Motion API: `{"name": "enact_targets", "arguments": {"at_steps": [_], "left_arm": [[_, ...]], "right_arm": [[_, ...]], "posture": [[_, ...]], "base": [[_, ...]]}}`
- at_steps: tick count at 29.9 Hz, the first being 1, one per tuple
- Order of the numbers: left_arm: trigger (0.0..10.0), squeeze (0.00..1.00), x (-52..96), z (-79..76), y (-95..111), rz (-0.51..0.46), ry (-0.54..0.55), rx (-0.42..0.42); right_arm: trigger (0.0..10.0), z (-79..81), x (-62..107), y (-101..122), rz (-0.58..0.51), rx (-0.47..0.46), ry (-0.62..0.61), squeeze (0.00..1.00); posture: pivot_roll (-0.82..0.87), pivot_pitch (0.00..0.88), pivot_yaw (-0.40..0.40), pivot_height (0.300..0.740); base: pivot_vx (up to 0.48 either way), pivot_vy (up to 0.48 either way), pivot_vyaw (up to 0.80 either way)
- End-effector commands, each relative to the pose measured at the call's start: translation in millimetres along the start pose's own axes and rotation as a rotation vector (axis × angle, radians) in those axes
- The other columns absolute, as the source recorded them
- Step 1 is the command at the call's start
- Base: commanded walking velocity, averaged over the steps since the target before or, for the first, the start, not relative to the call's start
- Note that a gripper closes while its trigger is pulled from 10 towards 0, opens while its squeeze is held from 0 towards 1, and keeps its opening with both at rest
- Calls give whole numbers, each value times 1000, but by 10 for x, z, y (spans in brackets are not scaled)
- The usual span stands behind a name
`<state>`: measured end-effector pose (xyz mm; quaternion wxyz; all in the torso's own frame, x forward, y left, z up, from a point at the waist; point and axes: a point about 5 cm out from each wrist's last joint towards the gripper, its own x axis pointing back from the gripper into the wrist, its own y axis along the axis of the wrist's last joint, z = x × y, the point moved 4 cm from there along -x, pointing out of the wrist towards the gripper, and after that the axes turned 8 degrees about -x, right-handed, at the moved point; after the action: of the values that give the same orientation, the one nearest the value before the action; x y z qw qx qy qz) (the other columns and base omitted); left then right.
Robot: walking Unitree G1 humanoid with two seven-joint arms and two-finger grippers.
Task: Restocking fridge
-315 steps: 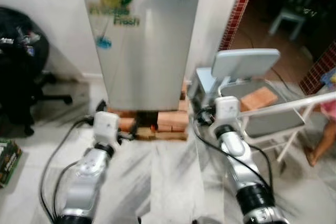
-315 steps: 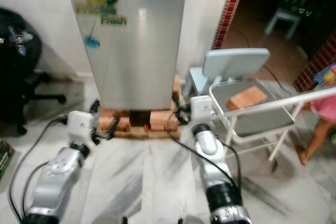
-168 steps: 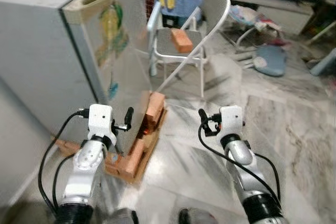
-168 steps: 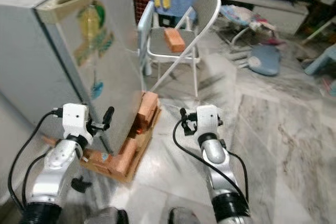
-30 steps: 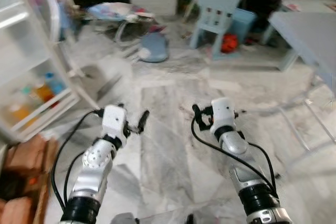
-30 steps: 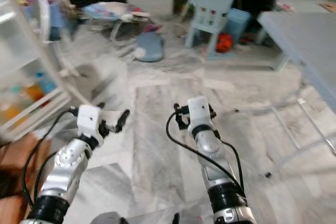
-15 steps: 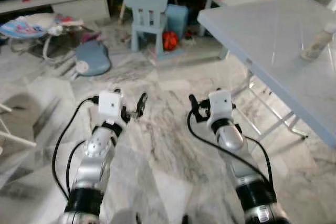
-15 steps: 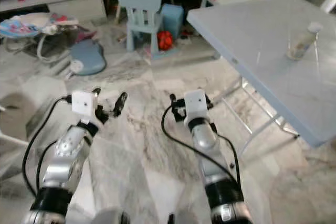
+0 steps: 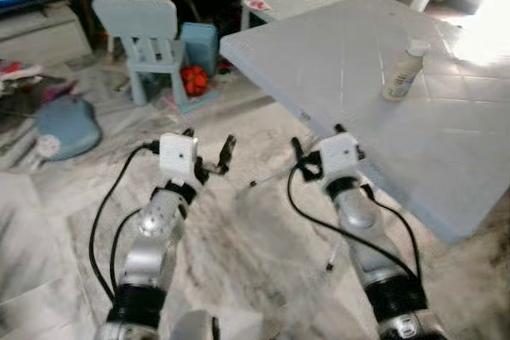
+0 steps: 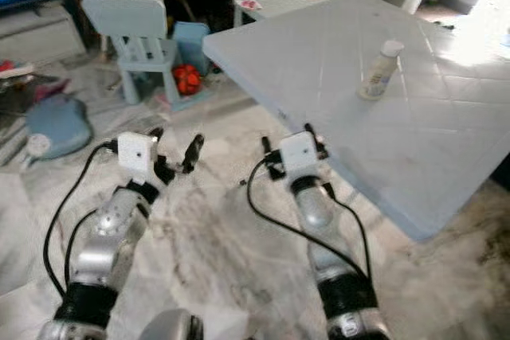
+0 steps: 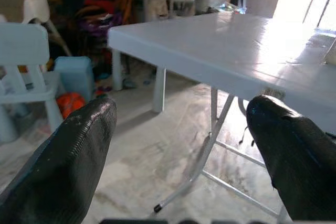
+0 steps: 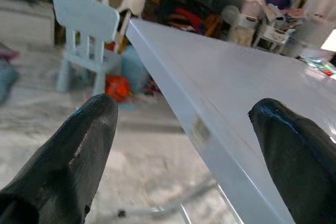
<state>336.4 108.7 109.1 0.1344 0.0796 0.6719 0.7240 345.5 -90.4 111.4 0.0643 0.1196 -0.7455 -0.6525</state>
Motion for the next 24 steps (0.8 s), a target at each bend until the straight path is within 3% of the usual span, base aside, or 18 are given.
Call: {"name": "enact_targets", "arguments": {"at_steps": [1,5,13,24], "left_arm": [[10000,0,-23,-91,28,-6,-27,-2],[10000,0,-26,-88,12,3,-23,3],[10000,0,-41,-80,-11,20,-15,14],[10000,0,-41,-126,40,-13,-34,24]], "right_arm": [[10000,-68,-2,66,-25,22,-15,0],[10000,24,11,57,-30,61,28,0],[10000,22,7,70,-48,79,28,0],[10000,45,9,74,-58,99,38,0]], "posture": [[46,56,-22,740],[46,55,-22,740],[44,53,-19,740],[48,51,-21,740]], "base": [[480,0,0],[478,0,-328],[450,0,-784],[331,22,0]]}}
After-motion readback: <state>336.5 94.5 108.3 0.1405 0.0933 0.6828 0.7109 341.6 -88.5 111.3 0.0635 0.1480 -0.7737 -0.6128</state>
